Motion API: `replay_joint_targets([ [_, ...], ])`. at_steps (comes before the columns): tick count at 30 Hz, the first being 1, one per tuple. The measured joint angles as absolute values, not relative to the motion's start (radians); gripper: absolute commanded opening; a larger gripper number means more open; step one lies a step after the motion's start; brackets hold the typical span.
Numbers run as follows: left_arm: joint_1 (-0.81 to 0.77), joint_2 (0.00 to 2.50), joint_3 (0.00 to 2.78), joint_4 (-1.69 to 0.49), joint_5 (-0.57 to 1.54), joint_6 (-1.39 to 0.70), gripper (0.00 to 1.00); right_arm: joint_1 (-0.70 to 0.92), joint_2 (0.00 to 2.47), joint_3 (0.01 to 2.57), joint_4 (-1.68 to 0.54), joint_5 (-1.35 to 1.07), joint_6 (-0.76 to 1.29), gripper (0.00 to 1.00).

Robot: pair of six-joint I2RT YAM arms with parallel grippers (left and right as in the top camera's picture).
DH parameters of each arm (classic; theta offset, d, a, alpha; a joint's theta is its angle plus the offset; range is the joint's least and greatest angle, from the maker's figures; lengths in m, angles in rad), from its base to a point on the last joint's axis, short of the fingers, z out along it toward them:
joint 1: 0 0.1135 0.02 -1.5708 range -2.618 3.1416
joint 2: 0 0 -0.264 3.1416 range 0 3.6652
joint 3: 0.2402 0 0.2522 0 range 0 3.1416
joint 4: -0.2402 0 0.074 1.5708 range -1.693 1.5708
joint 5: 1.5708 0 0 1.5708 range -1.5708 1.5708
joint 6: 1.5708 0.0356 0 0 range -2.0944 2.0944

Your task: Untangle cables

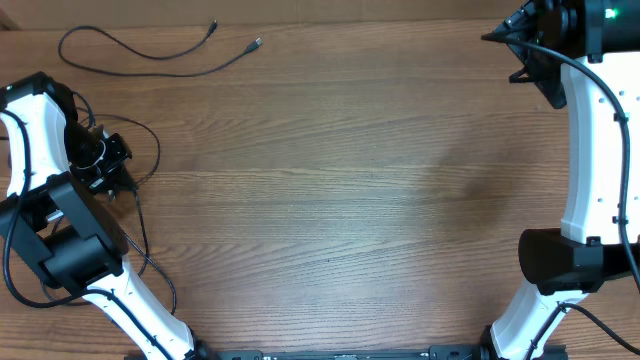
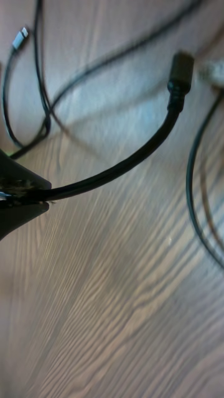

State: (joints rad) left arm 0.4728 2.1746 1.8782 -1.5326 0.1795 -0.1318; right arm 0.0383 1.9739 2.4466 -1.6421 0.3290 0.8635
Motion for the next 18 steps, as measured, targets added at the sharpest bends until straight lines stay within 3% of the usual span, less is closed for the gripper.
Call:
replay_joint_targets([
  [7,0.473,2.175,1.873,-1.505,0.334,-0.071,0.04,0.038,1.974,2.447,-1.642,0.329,0.863,1.0],
  [18,0.473,2.175,1.87,-1.55,0.348,-0.1,0.04,0.038,1.974,2.447,-1.642,0.329,0.863,1.0],
])
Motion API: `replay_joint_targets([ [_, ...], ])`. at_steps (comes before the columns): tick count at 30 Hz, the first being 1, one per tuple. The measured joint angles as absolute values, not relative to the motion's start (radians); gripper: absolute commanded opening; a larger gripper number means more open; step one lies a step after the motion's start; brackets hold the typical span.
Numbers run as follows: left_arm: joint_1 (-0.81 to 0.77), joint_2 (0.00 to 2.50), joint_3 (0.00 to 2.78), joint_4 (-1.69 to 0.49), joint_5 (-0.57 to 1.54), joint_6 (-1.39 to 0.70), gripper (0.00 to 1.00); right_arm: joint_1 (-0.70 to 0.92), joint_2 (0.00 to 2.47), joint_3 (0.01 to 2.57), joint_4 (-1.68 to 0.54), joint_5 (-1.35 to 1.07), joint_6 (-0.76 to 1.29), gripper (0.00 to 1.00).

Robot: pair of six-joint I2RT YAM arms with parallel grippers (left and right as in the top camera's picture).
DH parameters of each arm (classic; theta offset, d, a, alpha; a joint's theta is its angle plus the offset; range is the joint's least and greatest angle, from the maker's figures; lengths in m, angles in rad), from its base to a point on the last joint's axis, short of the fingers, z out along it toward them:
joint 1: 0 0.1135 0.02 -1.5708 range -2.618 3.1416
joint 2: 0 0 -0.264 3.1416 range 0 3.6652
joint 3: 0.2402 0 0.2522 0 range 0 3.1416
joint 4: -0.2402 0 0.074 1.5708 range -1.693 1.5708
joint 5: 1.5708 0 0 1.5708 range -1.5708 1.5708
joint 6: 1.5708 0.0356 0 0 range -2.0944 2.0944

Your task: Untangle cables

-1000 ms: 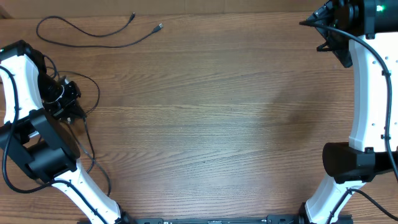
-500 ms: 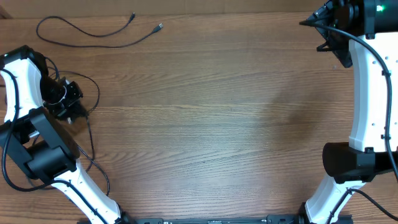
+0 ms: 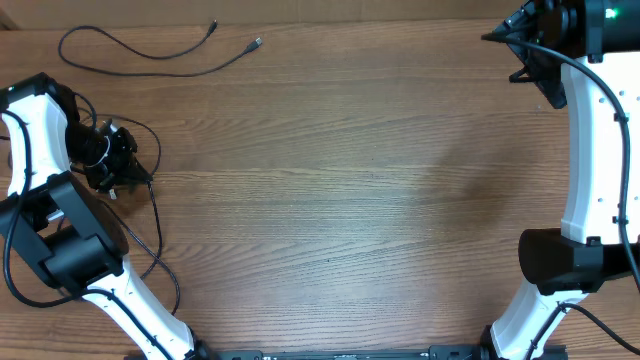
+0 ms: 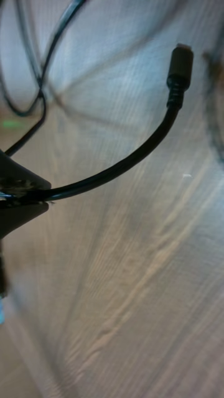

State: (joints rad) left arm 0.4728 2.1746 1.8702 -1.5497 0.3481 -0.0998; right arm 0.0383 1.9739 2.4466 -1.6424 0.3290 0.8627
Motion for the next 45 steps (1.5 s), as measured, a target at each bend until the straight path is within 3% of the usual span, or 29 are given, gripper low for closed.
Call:
replay_joint_targets([
  [13,0.501,2.175,1.858,-1.461,0.34,-0.191,0.04,0.038,1.974,2.447,-1.642,0.329,0.863,1.0],
  [23,0.567,2.175,1.856,-1.265,0.342,-0.196,0.04,0.038,1.974,2.447,-1.642,0.329,0.863,1.0],
  [32,0.58,2.176,1.852,-1.026,0.48,-0.127,0.04,0.038,1.974,2.447,-1.643,0.329,0.863,1.0],
  [40,0.607,2.179,2.019,-1.14,0.485,-0.156,0.04,0.038,1.974,2.447,-1.642,0.329,0.863,1.0],
  [45,0.645,2.152,2.09,-1.217,0.223,-0.327,0.04,0.038,1.974,2.447,-1.642,0.329,0.863,1.0],
])
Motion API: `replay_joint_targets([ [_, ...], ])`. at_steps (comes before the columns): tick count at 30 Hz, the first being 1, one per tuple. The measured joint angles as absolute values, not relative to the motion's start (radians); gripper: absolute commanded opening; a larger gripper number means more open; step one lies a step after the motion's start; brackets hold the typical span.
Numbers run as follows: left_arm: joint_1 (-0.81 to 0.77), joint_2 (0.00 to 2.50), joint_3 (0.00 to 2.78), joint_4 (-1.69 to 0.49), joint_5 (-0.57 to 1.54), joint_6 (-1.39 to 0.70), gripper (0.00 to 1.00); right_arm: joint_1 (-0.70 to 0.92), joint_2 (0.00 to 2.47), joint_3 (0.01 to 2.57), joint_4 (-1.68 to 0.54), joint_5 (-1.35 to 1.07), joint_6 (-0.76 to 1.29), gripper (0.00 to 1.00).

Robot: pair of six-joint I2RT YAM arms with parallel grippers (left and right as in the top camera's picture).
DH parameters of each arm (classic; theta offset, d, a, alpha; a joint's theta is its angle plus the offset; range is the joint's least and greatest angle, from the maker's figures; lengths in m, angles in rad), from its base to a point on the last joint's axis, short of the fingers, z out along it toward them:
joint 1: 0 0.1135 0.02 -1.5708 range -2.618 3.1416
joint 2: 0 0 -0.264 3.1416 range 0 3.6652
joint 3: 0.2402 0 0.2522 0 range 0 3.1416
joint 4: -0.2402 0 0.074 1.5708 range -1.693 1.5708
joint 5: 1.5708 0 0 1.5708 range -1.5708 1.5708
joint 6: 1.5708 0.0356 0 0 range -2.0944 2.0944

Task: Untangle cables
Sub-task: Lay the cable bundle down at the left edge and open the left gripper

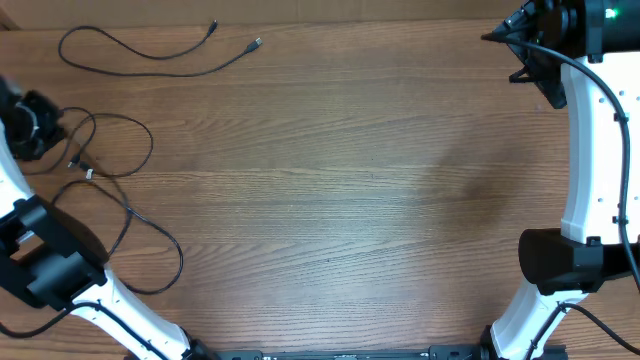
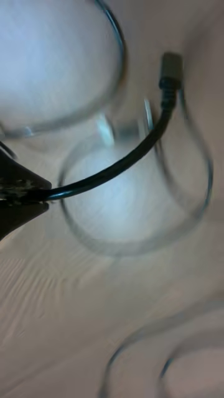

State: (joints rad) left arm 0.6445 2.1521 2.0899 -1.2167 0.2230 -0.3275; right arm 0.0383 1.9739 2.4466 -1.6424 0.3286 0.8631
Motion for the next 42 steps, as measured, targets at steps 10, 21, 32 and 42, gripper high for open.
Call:
replay_joint_targets([
  [10,0.696,2.149,2.029,-1.275,-0.083,-0.643,0.12,0.038,1.974,2.447,-1.642,0.329,0.863,1.0],
  [21,0.709,2.149,1.91,-1.21,-0.11,-0.73,0.16,0.038,1.974,2.447,-1.642,0.329,0.863,1.0],
  [32,0.72,2.149,1.842,-1.156,0.005,-0.365,0.72,0.038,1.974,2.447,-1.643,0.329,0.863,1.0],
  [42,0.715,2.149,1.71,-1.067,0.057,-0.183,0.63,0.038,1.974,2.447,-1.642,0.329,0.863,1.0],
])
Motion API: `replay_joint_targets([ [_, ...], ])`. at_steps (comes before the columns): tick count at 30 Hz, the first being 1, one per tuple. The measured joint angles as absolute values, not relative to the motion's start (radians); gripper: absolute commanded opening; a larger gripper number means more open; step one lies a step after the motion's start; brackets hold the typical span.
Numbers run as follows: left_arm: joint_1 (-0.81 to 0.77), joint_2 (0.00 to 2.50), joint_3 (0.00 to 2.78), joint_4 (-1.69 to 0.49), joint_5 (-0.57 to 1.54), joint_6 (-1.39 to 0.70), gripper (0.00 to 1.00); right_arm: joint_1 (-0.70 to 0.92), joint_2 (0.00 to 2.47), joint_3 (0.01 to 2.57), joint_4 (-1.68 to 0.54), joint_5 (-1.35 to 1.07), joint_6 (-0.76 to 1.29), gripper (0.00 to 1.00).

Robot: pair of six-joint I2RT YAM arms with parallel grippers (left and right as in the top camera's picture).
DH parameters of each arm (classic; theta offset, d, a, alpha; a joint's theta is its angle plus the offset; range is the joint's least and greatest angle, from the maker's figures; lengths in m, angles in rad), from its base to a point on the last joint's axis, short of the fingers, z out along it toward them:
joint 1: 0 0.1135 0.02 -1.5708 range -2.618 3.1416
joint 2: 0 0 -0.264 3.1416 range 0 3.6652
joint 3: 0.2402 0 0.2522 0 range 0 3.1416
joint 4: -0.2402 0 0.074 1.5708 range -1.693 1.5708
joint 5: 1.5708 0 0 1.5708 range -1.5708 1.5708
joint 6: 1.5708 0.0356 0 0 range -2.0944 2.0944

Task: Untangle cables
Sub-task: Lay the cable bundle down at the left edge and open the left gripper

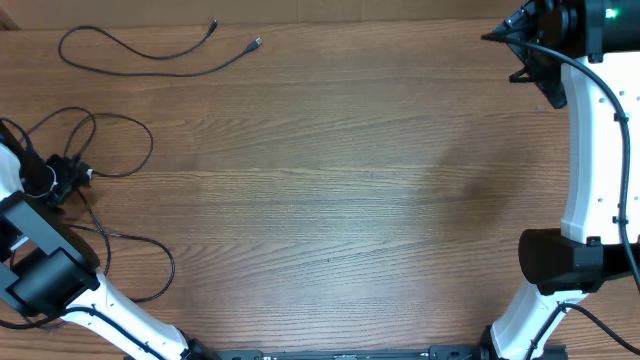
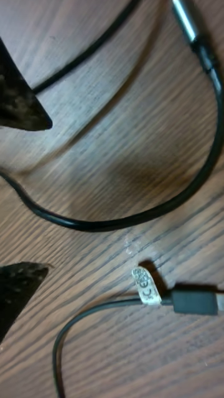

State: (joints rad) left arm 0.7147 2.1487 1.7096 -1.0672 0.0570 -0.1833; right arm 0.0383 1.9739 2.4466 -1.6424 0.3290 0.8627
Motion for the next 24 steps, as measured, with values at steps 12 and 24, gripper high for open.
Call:
replay_joint_targets([
  [12,0.713,2.149,1.553,-0.863,0.009,-0.159,0.04,0.038,1.974,2.447,-1.642,0.329,0.863,1.0],
  [24,0.714,2.149,1.796,-0.972,-0.217,-0.355,0.04,0.038,1.974,2.447,-1.642,0.329,0.863,1.0],
])
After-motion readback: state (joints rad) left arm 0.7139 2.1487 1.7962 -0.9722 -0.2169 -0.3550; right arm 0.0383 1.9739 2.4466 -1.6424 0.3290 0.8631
